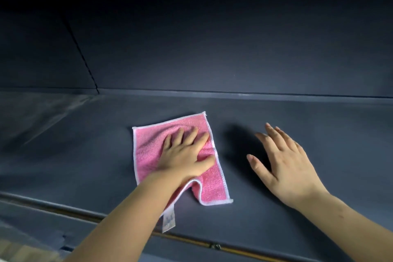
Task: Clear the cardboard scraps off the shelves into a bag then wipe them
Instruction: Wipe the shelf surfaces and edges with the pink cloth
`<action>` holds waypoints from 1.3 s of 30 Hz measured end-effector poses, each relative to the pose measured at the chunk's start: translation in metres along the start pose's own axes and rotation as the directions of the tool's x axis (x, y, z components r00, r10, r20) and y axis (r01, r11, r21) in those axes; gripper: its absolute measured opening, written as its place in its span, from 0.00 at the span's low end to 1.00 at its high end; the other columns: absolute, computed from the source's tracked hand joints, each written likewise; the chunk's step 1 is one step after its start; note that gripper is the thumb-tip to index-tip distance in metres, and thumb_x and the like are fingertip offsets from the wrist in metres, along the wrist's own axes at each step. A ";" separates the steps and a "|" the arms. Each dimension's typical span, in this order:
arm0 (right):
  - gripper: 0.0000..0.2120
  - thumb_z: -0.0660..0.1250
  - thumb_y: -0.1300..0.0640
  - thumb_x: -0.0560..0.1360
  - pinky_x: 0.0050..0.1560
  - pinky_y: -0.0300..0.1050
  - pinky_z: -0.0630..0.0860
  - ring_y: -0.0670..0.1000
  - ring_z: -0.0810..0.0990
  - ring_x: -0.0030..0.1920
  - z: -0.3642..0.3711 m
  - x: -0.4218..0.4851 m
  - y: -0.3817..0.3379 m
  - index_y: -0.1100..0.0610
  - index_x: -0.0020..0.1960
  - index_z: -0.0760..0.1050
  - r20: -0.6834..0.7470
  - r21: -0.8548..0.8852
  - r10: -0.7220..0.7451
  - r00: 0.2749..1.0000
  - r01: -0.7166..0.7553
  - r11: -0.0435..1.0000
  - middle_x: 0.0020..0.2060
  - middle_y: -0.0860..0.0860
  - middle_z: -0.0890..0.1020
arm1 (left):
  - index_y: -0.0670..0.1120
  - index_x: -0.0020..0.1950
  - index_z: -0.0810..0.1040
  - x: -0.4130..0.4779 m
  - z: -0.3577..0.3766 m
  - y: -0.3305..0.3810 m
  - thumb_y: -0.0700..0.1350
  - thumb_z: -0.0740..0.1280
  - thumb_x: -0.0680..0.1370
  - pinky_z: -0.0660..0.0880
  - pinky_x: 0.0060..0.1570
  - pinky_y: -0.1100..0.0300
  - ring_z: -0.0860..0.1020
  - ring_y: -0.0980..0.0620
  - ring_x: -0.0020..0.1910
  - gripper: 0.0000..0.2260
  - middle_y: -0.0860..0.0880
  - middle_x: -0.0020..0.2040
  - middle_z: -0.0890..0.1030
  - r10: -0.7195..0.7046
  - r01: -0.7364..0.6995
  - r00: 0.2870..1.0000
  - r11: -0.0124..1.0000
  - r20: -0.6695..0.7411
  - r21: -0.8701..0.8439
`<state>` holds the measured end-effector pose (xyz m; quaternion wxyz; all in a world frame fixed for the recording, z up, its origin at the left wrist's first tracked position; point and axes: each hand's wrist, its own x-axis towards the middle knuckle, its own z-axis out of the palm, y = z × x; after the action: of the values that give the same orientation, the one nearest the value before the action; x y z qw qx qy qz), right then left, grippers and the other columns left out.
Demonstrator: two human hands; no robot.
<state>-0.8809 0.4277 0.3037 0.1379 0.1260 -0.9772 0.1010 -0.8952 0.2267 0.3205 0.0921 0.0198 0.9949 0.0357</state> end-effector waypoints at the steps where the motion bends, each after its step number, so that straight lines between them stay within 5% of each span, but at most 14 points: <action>1: 0.40 0.36 0.36 0.77 0.57 0.56 0.74 0.63 0.76 0.63 0.001 0.000 0.000 0.61 0.60 0.77 0.004 -0.006 0.015 1.000 -0.015 1.000 0.62 0.61 0.77 | 0.60 0.77 0.44 0.007 -0.002 0.004 0.60 0.52 0.79 0.40 0.75 0.48 0.39 0.47 0.78 0.28 0.56 0.78 0.40 0.031 -0.032 0.999 0.999 0.005 0.004; 10: 0.40 0.38 0.32 0.76 0.62 0.55 0.67 0.62 0.72 0.66 0.003 -0.002 0.005 0.60 0.64 0.74 -0.108 0.030 0.042 0.993 -0.039 0.999 0.66 0.60 0.74 | 0.56 0.78 0.47 0.039 -0.004 0.072 0.57 0.53 0.80 0.39 0.75 0.45 0.39 0.44 0.77 0.28 0.53 0.79 0.43 0.480 -0.481 0.876 0.877 0.041 0.008; 24: 0.47 0.35 0.26 0.70 0.67 0.52 0.63 0.58 0.65 0.71 0.005 0.000 0.006 0.58 0.68 0.70 -0.124 -0.006 0.068 0.990 -0.069 0.998 0.70 0.56 0.69 | 0.56 0.77 0.51 0.105 -0.021 -0.059 0.61 0.49 0.79 0.46 0.74 0.46 0.47 0.42 0.77 0.27 0.52 0.79 0.48 -0.027 0.025 0.997 0.999 -0.074 -0.039; 29: 0.47 0.39 0.25 0.68 0.67 0.55 0.65 0.59 0.65 0.72 0.000 0.007 -0.006 0.58 0.69 0.69 -0.089 -0.057 0.090 0.992 -0.095 0.994 0.71 0.57 0.68 | 0.57 0.77 0.48 0.073 -0.013 -0.044 0.62 0.49 0.79 0.42 0.74 0.46 0.43 0.43 0.77 0.28 0.53 0.79 0.44 0.138 -0.138 0.989 0.990 -0.046 -0.011; 34: 0.26 0.55 0.43 0.79 0.70 0.46 0.56 0.54 0.59 0.73 0.007 0.040 -0.057 0.55 0.73 0.62 -0.057 0.179 0.205 0.977 -0.192 0.965 0.74 0.52 0.63 | 0.59 0.77 0.45 0.023 0.003 -0.028 0.66 0.47 0.71 0.39 0.74 0.46 0.41 0.44 0.77 0.34 0.55 0.79 0.44 0.363 -0.362 0.932 0.932 -0.022 0.008; 39: 0.26 0.54 0.43 0.78 0.70 0.46 0.56 0.54 0.59 0.73 0.018 0.053 -0.088 0.55 0.72 0.62 -0.027 0.227 0.192 0.981 -0.181 0.957 0.73 0.52 0.63 | 0.59 0.76 0.43 -0.030 0.015 -0.038 0.63 0.46 0.68 0.35 0.73 0.47 0.40 0.44 0.77 0.36 0.53 0.79 0.43 0.544 -0.544 0.839 0.839 -0.037 0.010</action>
<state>-0.9107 0.3289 0.3164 0.1365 0.0457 -0.9635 0.2256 -0.8644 0.1880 0.3082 0.0591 0.3003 0.9501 0.0609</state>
